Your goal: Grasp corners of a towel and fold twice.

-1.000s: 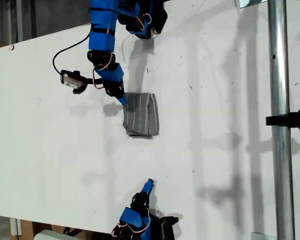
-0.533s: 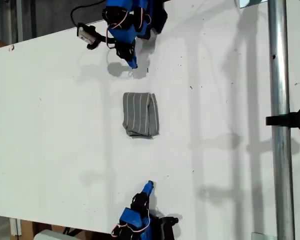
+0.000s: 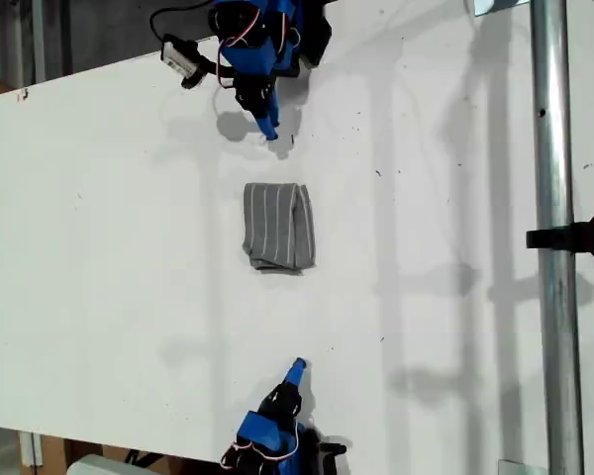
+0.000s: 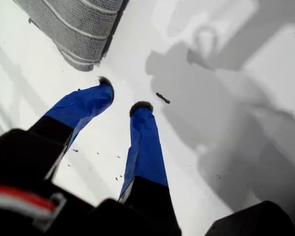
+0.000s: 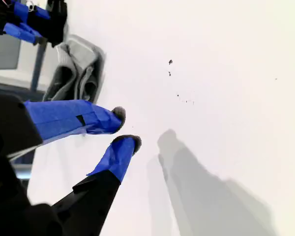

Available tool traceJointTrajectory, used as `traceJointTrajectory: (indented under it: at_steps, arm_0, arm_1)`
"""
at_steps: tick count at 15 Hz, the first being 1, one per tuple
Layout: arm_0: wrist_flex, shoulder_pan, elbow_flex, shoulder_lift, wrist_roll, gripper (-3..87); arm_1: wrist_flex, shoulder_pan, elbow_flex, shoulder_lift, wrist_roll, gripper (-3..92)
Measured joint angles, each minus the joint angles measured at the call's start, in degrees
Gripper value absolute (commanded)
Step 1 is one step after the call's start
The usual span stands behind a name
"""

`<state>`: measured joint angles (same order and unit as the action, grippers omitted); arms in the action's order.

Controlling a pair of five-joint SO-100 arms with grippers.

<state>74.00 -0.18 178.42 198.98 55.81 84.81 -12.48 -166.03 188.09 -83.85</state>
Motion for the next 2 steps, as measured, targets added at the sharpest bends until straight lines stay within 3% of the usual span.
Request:
traceJointTrajectory:
  at_steps: [2]
  arm_0:
    - [0.0,0.0,0.0,0.0,0.0,6.9]
  arm_1:
    - [0.1,-0.7,0.0,0.0,-1.2,12.8]
